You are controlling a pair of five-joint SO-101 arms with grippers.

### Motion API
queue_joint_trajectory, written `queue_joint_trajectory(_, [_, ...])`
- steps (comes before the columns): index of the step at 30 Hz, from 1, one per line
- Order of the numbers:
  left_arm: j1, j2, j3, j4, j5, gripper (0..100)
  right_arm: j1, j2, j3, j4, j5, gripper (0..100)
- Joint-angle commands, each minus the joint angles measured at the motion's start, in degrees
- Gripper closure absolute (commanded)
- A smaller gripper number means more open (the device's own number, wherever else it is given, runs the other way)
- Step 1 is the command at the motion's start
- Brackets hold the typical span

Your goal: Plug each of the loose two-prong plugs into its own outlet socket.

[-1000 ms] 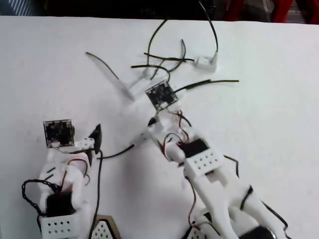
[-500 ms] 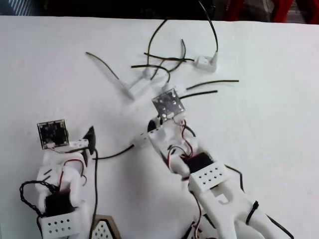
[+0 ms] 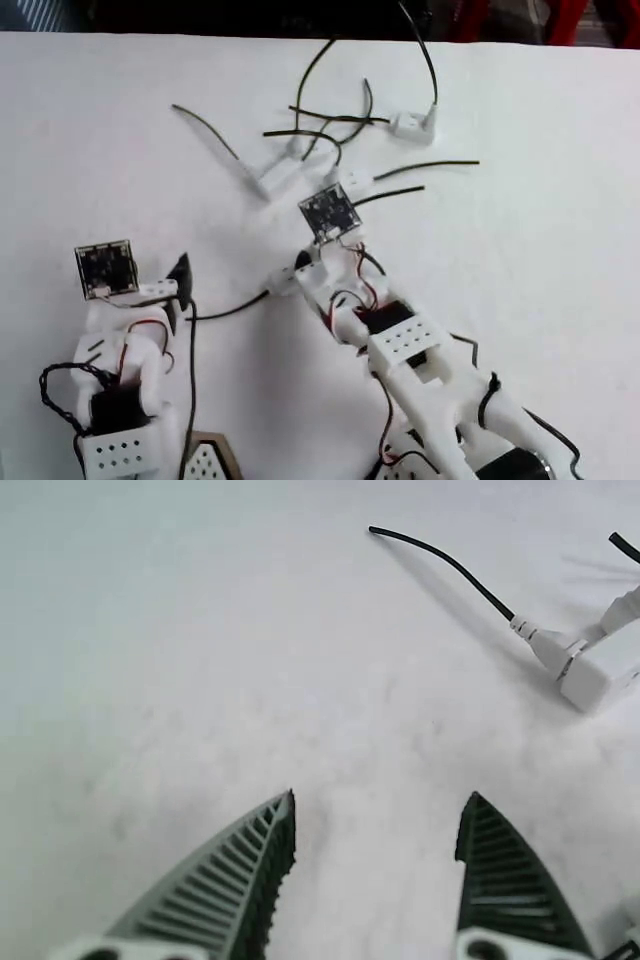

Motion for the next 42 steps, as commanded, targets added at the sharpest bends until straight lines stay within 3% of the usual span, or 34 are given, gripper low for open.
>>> queue_joint_trajectory(1, [-0.5, -0.5, -0.2, -0.1, -0.4, 74, -0.4, -0.7, -2.9, -0.7, -0.5, 98.1])
queue_joint_trajectory(12, [-0.5, -0.5, -0.2, -0.1, -0.4, 74, -0.3, -5.4, -3.1, 3.4, -0.5, 98.1])
queue_joint_trajectory(42, [-0.5, -0.5, -0.2, -0.1, -0.4, 74, -0.5, 5.0, -5.8, -0.2, -0.4, 98.1])
